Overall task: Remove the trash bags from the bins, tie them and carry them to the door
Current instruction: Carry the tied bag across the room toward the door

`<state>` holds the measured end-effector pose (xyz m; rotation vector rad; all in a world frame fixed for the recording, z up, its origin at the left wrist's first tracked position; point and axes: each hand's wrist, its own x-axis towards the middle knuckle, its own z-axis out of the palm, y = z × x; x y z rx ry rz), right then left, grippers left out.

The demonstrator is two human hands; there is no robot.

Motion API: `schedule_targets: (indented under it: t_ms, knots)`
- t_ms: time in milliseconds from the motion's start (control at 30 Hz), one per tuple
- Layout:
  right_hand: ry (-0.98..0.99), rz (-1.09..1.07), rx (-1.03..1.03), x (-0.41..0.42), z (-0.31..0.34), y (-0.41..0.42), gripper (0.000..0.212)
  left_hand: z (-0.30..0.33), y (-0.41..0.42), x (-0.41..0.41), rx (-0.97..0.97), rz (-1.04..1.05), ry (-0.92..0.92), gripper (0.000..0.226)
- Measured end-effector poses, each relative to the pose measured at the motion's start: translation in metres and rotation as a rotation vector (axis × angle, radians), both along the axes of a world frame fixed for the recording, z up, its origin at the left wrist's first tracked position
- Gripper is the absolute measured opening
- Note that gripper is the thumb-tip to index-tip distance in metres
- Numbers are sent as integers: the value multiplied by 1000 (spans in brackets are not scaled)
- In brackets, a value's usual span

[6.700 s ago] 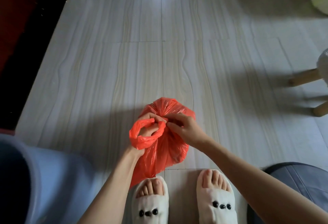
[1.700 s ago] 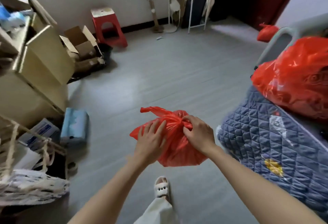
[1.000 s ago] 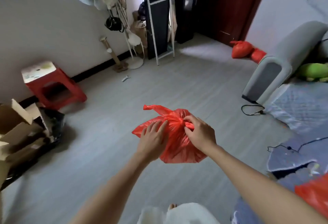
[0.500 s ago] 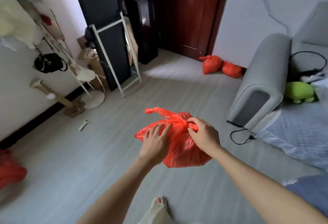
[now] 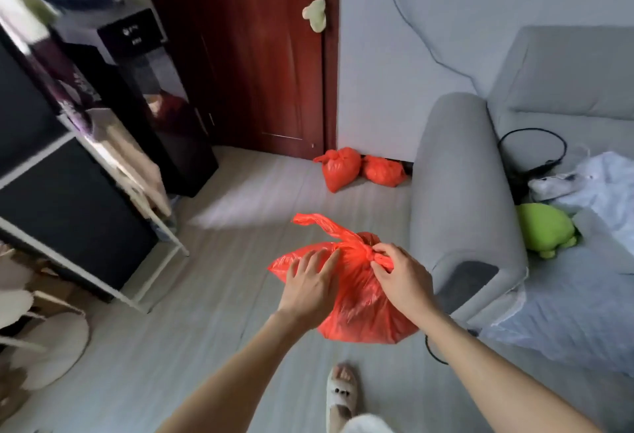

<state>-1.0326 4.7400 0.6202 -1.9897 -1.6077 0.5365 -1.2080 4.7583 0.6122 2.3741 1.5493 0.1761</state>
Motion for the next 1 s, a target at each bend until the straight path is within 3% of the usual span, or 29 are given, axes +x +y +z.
schedule_targets:
  t_ms: [267, 433, 767, 900, 1000]
  knots:
    - [4, -105, -10, 62, 10, 209, 22, 9, 230, 70, -29, -82, 55, 81]
    - [-19, -145, -44, 104, -20, 348, 24, -16, 378, 113, -96, -131, 47, 80]
    - [-71, -233, -230, 185, -135, 627, 34, -127, 672, 202, -261, -232, 144, 87]
    - [-59, -242, -273, 216, -190, 705, 33, -179, 751, 237, -301, -236, 177, 56]
    - [-51, -197, -324, 237, -256, 756, 32, -244, 797, 257, -344, -237, 207, 52]
